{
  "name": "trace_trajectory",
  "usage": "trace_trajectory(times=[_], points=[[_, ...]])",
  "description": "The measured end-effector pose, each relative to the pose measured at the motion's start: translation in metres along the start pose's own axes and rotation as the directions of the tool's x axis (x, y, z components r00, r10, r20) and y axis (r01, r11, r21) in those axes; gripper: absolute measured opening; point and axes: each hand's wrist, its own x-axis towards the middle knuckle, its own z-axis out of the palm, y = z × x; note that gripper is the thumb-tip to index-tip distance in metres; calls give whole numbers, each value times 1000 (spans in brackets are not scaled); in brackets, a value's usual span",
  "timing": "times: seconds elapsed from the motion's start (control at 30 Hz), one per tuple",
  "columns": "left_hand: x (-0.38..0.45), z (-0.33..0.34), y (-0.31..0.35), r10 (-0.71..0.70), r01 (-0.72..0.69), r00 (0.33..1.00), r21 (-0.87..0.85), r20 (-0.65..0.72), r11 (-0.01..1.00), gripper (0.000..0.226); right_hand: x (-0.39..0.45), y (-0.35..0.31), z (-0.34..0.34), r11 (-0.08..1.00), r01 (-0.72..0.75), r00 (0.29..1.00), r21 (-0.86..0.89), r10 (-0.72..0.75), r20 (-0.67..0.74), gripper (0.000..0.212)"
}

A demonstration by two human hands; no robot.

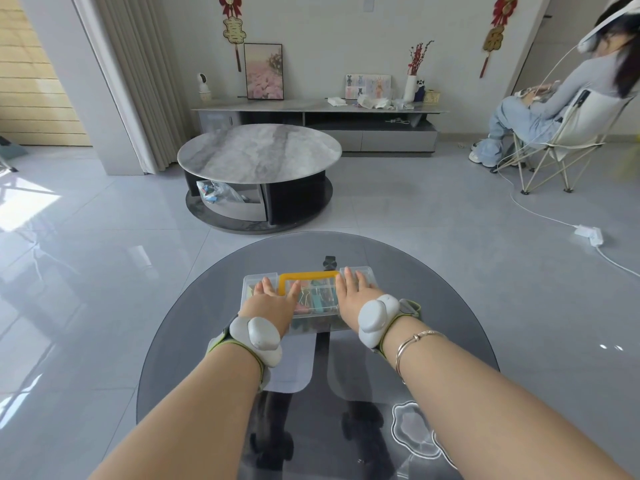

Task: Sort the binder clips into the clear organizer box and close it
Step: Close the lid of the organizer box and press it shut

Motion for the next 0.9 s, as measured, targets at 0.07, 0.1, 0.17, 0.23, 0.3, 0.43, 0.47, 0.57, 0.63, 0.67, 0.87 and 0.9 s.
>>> trace_trajectory(times=[0.07,0.1,0.17,0.23,0.3,0.43,0.47,0.57,0.63,0.67,0.87,0.9], points=[[0,-2,-2,10,-10,1000,3,-1,1000,86,2,1,0,1000,5,1000,0,-5,10,53],[0,-3,-3,13,-13,1000,6,1,1000,87,3,2,0,1000,7,1000,0,-7,17,53],[0,-4,-4,19,-20,1000,10,5,1000,89,5,2,1,1000,8,1000,-1,-8,30,54],[0,-4,-4,23,-23,1000,13,7,1000,90,6,2,1,1000,4,1000,3,-4,31,55],[2,-2,-6,27,-27,1000,19,1,999,89,8,1,2,1000,8,999,21,-8,39,56],[8,-5,-9,36,-36,999,19,-9,999,86,14,-1,0,999,-8,1000,32,8,18,56],[9,-7,-8,36,-36,999,32,-3,999,84,15,-1,0,999,-16,1000,44,15,17,56],[19,-8,-12,38,-38,999,83,-1,996,79,23,2,0,998,-4,1000,61,4,-1,56],[26,-10,-15,30,-27,999,97,-23,995,77,32,4,1,998,7,1000,65,-7,-9,57],[32,-12,-16,40,-36,999,110,-34,993,77,39,7,-1,998,12,1000,63,-11,-18,57],[49,-22,-18,70,-77,996,142,58,987,68,61,7,13,977,12,972,215,39,-232,63],[54,-25,-18,77,-84,995,110,68,990,68,71,4,17,959,52,941,279,47,-335,69]])
